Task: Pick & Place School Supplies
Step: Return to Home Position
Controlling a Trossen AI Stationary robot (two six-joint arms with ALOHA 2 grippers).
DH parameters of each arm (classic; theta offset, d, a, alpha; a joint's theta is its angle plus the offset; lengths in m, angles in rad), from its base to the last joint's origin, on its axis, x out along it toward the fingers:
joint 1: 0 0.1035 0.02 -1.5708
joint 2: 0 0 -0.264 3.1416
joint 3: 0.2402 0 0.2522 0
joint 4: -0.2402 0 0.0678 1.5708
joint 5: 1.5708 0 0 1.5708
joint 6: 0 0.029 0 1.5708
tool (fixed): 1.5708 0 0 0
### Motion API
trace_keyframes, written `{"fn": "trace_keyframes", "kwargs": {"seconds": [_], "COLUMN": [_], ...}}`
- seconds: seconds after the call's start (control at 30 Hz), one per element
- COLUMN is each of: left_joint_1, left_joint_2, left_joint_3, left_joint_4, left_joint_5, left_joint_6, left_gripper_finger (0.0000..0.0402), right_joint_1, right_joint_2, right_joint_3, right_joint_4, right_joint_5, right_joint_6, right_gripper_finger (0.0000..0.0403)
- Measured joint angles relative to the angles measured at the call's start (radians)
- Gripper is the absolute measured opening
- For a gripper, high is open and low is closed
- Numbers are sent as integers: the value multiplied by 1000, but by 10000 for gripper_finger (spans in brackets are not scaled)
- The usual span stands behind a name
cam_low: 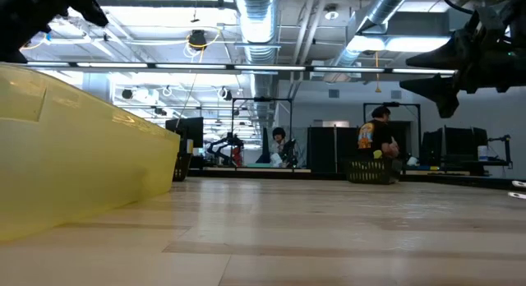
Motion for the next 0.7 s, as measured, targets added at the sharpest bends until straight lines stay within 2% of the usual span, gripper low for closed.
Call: {"fn": "trace_keyframes", "kwargs": {"seconds": [0.23, 0.33, 0.5, 0.7], "left_joint_1": [-5, -5, -26, -147], "left_joint_2": [0, -1, -1, -1], "left_joint_3": [1, 1, 1, 1], "left_joint_4": [-433, -559, -631, -635], "left_joint_5": [1, 1, -2, -1], "left_joint_6": [-1, 0, 0, 0], "left_gripper_finger": [118, 118, 118, 118], "right_joint_1": [0, 0, 0, 0], "right_joint_2": [0, 0, 0, 0], "right_joint_3": [0, 0, 0, 0], "right_joint_4": [0, 0, 0, 0], "right_joint_5": [0, 0, 0, 0], "right_joint_6": [0, 0, 0, 0], "right_gripper_finger": [221, 221, 221, 221]}}
